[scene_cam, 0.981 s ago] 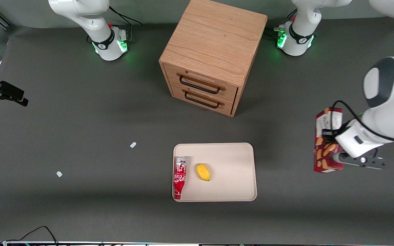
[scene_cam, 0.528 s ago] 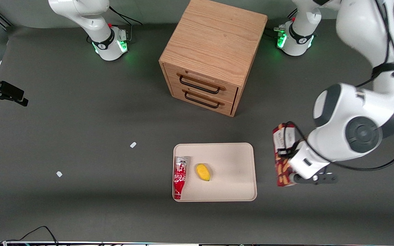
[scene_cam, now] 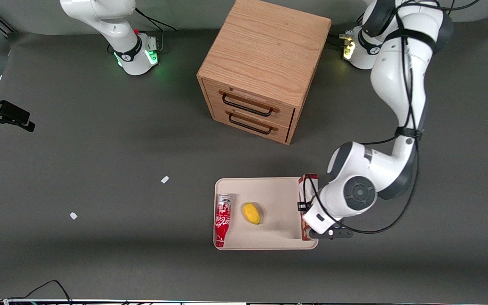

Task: Place red cookie box on tray
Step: 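Lower the box onto the tray beside the lemon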

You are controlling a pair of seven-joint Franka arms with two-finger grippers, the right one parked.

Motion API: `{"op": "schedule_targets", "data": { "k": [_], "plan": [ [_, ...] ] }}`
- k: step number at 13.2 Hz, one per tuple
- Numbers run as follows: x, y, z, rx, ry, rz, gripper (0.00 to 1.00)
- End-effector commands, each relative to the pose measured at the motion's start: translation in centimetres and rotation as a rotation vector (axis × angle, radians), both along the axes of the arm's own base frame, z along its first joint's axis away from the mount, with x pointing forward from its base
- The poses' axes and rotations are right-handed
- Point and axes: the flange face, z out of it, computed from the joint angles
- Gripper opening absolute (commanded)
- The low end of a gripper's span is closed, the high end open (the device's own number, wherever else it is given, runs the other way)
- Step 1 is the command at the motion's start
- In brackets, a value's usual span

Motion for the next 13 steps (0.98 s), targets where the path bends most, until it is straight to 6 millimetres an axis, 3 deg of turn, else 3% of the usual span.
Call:
{"op": "schedule_targets", "data": {
  "k": [1,6,7,8,13],
  "plan": [
    [0.6,-0.3,-0.3,0.047,-0.026,0.013,0.00],
    [0.4,-0.2,-2.3,0.074,-0.010,0.026,0.03],
    [0.4,-0.1,-2.5,0.075,-0.008,0.025,0.36],
    [0.2,0.0,-3.0,0.088,-0.005,0.017,0.99],
    [0.7,-0.2,-1.9,0.099,-0.073,0.005,1.00]
  ]
}}
